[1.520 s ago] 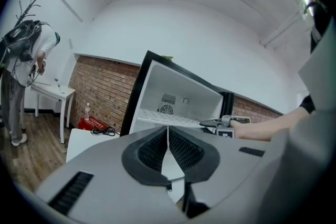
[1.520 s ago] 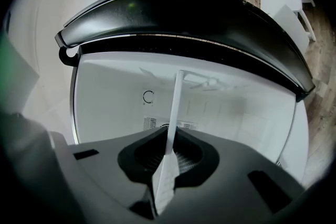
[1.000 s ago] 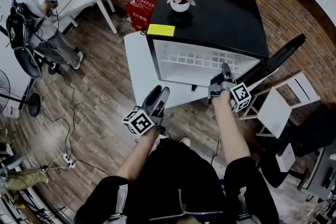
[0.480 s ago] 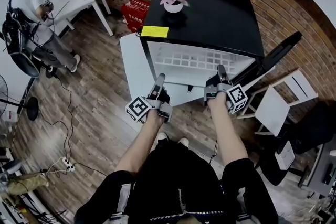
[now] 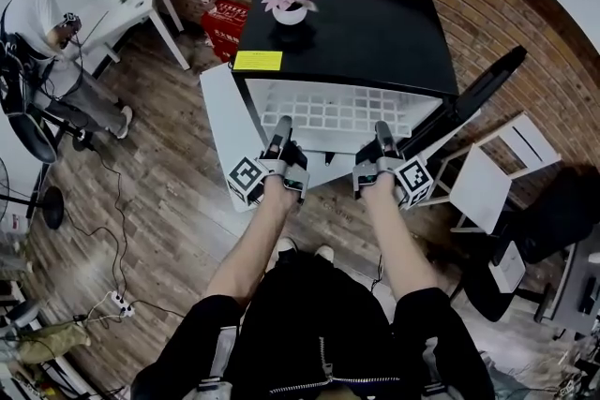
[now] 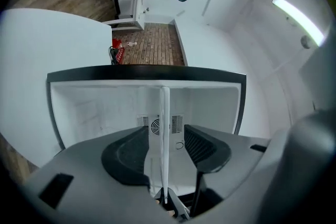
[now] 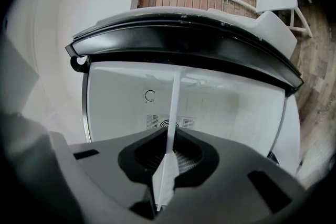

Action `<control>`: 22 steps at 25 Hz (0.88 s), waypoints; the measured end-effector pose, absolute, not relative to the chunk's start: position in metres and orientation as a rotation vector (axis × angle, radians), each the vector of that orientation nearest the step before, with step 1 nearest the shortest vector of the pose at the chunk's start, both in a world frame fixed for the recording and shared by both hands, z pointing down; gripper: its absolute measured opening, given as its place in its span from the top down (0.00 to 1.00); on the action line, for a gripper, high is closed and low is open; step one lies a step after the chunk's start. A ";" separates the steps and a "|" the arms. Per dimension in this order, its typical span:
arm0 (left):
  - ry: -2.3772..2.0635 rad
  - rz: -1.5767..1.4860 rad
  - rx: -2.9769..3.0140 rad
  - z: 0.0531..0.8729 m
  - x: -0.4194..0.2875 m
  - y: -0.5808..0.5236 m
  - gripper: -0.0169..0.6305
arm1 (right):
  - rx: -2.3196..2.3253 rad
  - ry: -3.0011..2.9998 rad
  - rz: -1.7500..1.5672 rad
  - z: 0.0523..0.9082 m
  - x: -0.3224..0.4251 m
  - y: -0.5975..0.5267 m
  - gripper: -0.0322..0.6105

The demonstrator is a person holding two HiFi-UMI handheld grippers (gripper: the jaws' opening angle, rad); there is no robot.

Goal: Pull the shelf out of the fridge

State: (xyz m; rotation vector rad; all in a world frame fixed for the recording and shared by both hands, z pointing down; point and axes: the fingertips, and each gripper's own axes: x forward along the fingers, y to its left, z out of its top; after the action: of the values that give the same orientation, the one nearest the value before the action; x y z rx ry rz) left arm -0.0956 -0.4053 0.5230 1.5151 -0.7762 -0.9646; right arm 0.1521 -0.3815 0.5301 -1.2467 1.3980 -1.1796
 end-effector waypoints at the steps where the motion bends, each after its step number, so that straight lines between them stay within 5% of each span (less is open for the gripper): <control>1: -0.769 -0.966 1.505 0.524 -0.093 -0.407 0.66 | -1.245 1.397 -1.180 0.530 0.152 -0.380 0.90; 8: -0.727 -0.994 1.455 0.525 -0.081 -0.419 0.71 | -1.247 1.402 -1.181 0.532 0.152 -0.375 0.90; 14: -0.747 -0.997 1.420 0.528 -0.081 -0.422 0.90 | -1.244 1.397 -1.180 0.532 0.151 -0.372 0.90; 22: -0.753 -0.997 1.421 0.530 -0.083 -0.415 0.91 | -1.253 1.393 -1.176 0.534 0.150 -0.365 0.90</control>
State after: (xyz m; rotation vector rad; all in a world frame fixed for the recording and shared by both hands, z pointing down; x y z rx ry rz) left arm -0.0827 -0.4154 0.5304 1.4209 -0.7526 -0.9975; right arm 0.1497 -0.3653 0.5338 -1.2531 1.3933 -1.1764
